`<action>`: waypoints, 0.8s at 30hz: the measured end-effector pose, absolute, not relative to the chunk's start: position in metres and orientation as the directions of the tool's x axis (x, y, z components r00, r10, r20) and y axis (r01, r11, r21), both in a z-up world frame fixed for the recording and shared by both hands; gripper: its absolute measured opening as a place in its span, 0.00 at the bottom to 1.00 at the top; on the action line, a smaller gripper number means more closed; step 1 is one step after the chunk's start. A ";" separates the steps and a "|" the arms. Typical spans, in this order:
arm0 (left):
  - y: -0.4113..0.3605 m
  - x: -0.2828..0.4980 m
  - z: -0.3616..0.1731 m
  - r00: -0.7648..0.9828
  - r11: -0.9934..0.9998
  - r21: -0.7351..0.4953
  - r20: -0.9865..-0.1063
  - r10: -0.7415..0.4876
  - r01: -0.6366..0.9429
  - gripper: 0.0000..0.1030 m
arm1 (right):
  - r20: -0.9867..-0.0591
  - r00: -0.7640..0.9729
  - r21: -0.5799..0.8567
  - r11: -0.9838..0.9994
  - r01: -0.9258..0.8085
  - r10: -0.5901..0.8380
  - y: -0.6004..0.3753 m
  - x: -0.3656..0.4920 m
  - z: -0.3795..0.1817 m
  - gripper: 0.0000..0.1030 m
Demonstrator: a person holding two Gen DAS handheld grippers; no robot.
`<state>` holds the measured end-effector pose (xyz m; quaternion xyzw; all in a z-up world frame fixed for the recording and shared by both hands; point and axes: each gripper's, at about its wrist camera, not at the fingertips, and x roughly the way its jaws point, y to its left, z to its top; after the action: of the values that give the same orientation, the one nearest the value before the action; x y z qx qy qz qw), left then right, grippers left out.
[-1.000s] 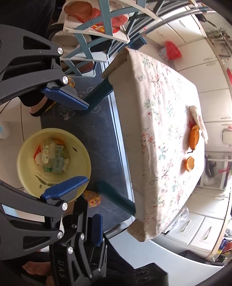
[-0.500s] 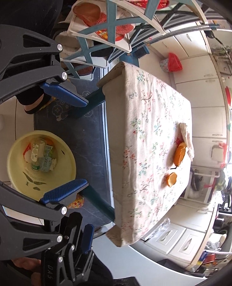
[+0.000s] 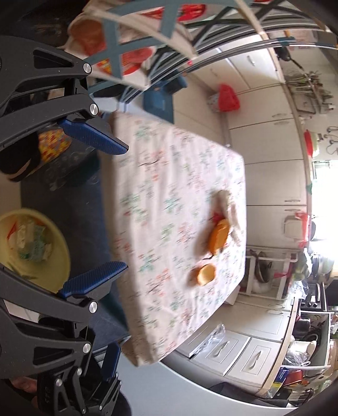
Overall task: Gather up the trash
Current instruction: 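Move both tools back over the table toward the white bag and peels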
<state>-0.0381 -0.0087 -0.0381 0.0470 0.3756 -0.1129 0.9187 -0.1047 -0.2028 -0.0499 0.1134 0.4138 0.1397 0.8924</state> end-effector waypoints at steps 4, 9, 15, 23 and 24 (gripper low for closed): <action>-0.012 -0.010 -0.028 0.709 0.965 0.049 -0.688 -0.154 0.257 0.78 | -0.695 0.642 0.281 0.944 -0.171 0.323 -0.207 -0.087 -0.039 0.63; -0.018 0.025 -0.024 0.720 0.956 0.098 -0.680 -0.138 0.276 0.78 | -0.678 0.676 0.233 0.957 -0.174 0.289 -0.217 -0.056 -0.025 0.63; -0.027 0.075 -0.031 0.702 0.956 0.093 -0.699 -0.136 0.277 0.78 | -0.671 0.691 0.220 0.963 -0.157 0.267 -0.229 -0.011 -0.017 0.63; -0.049 0.141 -0.049 0.683 0.941 0.151 -0.723 -0.104 0.303 0.78 | -0.682 0.686 0.185 0.967 -0.174 0.254 -0.230 0.048 -0.013 0.63; -0.049 0.146 -0.051 0.679 0.941 0.153 -0.727 -0.101 0.303 0.78 | -0.687 0.682 0.179 0.968 -0.176 0.251 -0.230 0.056 -0.014 0.63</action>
<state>0.1460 -0.0493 -0.0511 0.1315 0.3850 -0.1113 0.9067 0.0562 -0.2301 -0.0137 0.0492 0.3813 0.1166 0.9158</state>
